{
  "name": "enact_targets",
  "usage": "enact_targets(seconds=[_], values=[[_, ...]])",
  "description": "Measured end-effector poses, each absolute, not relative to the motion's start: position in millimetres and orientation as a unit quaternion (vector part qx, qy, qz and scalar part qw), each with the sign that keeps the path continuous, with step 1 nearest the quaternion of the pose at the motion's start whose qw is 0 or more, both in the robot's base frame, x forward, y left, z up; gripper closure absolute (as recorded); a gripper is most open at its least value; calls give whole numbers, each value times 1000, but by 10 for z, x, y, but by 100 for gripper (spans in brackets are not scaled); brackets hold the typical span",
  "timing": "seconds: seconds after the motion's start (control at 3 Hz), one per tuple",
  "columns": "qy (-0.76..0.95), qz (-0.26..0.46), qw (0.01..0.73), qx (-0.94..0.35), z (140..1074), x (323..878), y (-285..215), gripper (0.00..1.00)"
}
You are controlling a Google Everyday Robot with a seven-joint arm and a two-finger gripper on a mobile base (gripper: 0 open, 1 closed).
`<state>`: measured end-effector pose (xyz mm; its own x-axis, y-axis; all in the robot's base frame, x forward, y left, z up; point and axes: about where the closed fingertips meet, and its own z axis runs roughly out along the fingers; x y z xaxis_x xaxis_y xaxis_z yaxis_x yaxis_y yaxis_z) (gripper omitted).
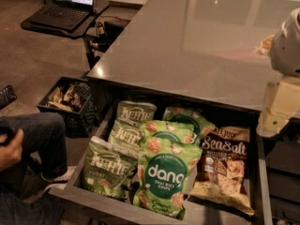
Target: Pick green jalapeno chip bag from top drawer and place on counter
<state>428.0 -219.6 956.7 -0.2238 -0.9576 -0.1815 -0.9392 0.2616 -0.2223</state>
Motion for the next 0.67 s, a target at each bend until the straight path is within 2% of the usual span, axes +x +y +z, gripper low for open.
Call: enact_targets(seconds=[0.67], values=[[785, -29, 117, -608, 9357, 4153, -2253, 0]])
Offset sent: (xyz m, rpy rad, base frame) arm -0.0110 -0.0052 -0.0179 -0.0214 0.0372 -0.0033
